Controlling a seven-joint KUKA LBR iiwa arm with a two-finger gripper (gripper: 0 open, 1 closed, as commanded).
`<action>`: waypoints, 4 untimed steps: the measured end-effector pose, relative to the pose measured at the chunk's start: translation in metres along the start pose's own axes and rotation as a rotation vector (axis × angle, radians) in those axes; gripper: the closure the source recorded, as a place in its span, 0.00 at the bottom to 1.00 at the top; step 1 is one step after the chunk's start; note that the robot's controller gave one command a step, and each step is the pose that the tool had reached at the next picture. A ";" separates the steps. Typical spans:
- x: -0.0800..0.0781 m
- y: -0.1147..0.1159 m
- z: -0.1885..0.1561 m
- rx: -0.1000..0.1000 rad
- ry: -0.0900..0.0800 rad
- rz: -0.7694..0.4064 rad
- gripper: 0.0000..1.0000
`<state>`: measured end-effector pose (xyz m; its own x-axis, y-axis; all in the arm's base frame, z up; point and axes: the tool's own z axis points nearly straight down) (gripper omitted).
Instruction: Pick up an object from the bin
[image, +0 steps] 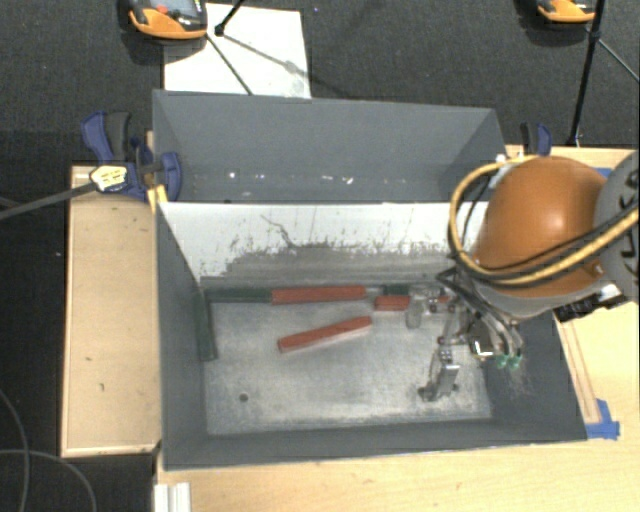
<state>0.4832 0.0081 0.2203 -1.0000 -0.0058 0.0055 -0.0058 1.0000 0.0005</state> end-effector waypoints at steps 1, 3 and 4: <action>-0.002 0.000 -0.003 0.000 -0.008 0.000 0.00; -0.023 0.079 0.104 -0.002 -0.013 -0.073 0.00; -0.053 0.064 0.122 0.000 -0.002 -0.092 0.00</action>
Offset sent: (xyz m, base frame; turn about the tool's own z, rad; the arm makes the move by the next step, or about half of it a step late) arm 0.0265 0.0946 -0.0772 -0.0676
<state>0.5353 0.0722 0.0985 -0.9952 -0.0981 0.0036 -0.0981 0.9952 0.0007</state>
